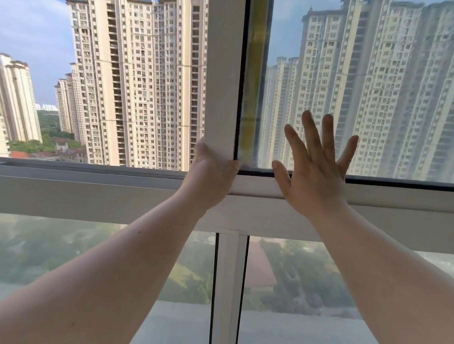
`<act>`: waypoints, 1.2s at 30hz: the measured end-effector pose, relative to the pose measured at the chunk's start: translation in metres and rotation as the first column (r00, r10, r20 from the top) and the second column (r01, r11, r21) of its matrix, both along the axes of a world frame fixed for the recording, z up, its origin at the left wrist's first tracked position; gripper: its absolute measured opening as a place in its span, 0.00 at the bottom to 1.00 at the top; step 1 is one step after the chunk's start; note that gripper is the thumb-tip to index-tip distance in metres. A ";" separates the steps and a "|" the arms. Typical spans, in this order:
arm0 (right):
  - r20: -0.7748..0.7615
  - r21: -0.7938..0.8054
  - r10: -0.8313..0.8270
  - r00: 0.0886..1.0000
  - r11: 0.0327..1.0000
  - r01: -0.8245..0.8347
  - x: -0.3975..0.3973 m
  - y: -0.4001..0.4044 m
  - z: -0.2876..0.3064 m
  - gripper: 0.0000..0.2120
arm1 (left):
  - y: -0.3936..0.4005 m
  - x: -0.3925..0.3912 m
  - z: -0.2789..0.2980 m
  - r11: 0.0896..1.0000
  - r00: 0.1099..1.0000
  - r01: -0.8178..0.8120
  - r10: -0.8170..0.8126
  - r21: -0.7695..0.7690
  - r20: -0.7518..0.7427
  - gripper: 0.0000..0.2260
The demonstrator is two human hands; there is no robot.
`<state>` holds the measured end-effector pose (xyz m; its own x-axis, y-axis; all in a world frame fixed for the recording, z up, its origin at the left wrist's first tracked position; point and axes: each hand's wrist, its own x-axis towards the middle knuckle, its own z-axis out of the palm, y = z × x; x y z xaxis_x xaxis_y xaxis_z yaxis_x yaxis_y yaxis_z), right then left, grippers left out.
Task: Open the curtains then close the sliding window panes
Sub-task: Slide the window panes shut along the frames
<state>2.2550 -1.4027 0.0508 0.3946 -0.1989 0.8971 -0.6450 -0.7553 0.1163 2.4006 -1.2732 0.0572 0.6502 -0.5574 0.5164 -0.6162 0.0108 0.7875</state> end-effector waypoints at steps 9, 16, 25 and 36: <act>0.032 -0.027 0.056 0.998 0.998 -0.055 -0.002 -0.001 0.000 0.29 | -0.001 -0.010 0.004 1.000 0.997 -0.018 0.017 -0.008 -0.079 0.19; 0.088 0.076 0.128 0.988 0.988 -0.135 -0.001 0.014 0.005 0.27 | 0.014 -0.008 0.014 0.966 0.989 -0.115 0.091 0.230 0.113 0.32; 0.000 0.298 0.607 0.795 0.759 -0.579 0.043 0.141 0.008 0.11 | 0.124 0.015 0.006 0.948 0.974 -0.164 0.112 0.274 0.195 0.32; -0.062 0.565 0.892 0.447 0.401 -0.721 0.180 0.435 -0.014 0.09 | 0.487 0.076 -0.026 0.828 0.899 -0.437 0.415 0.352 0.140 0.20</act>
